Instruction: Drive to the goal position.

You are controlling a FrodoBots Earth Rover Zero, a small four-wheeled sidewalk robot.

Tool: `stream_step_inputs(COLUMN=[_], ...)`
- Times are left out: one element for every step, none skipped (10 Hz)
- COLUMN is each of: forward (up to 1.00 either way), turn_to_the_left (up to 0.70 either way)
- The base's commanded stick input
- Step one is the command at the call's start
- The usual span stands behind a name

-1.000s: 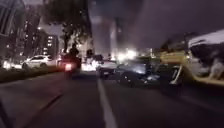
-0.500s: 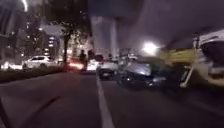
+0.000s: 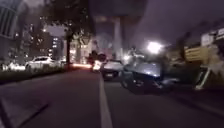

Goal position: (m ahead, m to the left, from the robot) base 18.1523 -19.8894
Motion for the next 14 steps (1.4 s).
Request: stream_step_inputs(forward=[0.31, 0.02, 0.0, 0.0, 0.0, 0.0, 0.0, 0.0, 0.0, 0.0, 0.0, 0.45, 0.45, 0.45], turn_to_the_left=[0.08, 0.0, 0.0, 0.0, 0.0, 0.0, 0.0, 0.0, 0.0, 0.0, 0.0, 0.0, 0.0, 0.0])
